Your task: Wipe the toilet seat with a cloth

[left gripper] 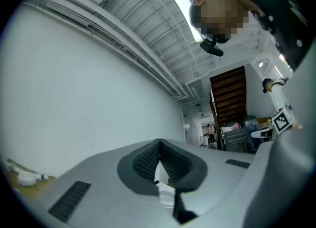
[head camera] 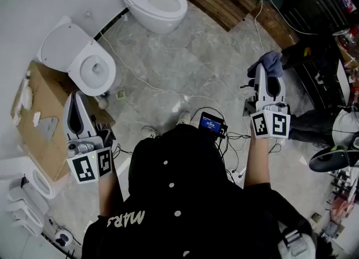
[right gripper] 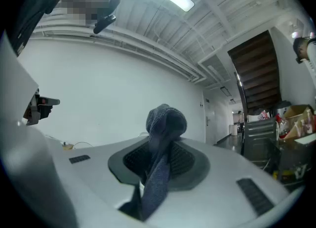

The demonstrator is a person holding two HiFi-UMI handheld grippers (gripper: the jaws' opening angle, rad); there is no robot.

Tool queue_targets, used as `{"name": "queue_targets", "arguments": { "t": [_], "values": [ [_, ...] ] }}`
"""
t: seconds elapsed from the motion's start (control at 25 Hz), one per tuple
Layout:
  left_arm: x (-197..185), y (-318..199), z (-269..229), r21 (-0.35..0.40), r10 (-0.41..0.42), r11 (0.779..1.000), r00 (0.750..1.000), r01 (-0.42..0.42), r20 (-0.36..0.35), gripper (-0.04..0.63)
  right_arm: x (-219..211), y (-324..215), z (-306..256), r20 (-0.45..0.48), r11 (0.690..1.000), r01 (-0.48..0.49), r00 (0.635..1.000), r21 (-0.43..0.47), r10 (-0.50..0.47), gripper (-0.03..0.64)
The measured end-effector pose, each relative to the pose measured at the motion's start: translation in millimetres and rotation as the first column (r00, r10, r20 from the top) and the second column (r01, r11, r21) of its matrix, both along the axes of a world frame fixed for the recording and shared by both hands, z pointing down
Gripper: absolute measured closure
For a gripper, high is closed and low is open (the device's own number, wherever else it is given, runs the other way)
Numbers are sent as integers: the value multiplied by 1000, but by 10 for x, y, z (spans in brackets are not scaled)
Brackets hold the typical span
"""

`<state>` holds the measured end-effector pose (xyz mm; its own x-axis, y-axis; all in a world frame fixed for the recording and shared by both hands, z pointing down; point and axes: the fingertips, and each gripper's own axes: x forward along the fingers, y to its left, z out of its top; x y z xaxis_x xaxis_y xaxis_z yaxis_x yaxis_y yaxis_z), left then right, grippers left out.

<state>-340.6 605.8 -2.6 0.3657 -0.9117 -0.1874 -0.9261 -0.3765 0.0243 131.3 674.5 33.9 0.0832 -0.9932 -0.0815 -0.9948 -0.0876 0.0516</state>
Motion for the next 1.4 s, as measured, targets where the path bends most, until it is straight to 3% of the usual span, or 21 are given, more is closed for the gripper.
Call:
{"name": "queue_targets", "arguments": {
  "t": [0.48, 1.0, 1.2, 1.4],
  "values": [
    [197, -8, -18, -1, 11, 1000, 1000, -11, 5, 588, 139, 54, 50, 10, 1000, -3, 1000, 3, 3, 532],
    [800, -175, -10, -15, 0, 1000, 1000, -1, -16, 588, 817, 20, 140, 103, 999, -23, 995, 47, 18, 531],
    [1035, -194, 21, -25, 7, 1000, 1000, -8, -6, 588, 959, -98, 179, 85, 1000, 2, 996, 16, -3, 531],
    [1037, -362, 176, -63, 14, 998, 1000, -14, 1, 588, 923, -260, 292, 79, 1000, 12, 997, -6, -11, 531]
  ]
}}
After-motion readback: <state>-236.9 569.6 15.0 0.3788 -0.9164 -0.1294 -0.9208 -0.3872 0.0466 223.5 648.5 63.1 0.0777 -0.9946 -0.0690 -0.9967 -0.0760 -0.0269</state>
